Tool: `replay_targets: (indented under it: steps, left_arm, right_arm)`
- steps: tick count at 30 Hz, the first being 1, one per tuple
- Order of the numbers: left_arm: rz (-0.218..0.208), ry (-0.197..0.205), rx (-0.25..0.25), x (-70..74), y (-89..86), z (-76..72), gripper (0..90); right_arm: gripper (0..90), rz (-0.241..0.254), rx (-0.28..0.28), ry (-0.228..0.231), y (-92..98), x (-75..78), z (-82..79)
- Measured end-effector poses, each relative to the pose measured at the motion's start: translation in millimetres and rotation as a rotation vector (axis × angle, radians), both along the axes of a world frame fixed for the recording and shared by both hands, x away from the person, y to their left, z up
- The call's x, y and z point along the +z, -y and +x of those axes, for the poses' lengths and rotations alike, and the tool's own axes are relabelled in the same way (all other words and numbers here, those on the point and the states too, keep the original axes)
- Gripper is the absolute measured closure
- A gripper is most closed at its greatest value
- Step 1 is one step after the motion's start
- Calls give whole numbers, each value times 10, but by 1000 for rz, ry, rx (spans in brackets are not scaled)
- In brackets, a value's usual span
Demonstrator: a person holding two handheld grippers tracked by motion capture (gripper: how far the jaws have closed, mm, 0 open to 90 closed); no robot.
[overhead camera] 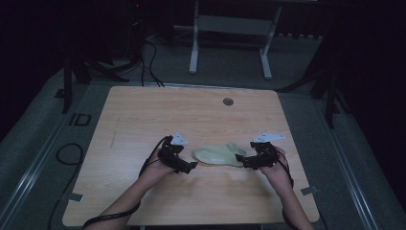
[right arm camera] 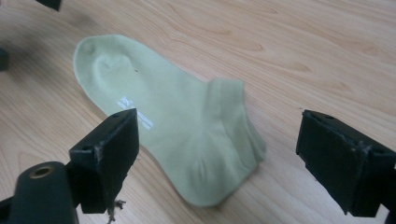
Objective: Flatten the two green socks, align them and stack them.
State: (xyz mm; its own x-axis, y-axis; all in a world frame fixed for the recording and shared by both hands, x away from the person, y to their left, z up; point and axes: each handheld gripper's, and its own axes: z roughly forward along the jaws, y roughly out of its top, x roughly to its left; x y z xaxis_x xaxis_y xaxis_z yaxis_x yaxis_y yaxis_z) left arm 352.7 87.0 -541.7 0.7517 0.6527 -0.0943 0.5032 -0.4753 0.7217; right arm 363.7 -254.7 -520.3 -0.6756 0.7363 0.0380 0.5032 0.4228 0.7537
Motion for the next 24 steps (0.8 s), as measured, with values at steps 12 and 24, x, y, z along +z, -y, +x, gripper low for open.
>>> replay_targets:
  steps: [12, 24]
  left_arm:
    - [2, 40, 95, -91, -449, -153, 16]
    - [-3, 52, 199, -170, -846, -251, 16]
  right_arm:
    - [121, -24, -74, -10, 245, -143, -73]
    - [120, -16, -167, -6, 526, -250, -178]
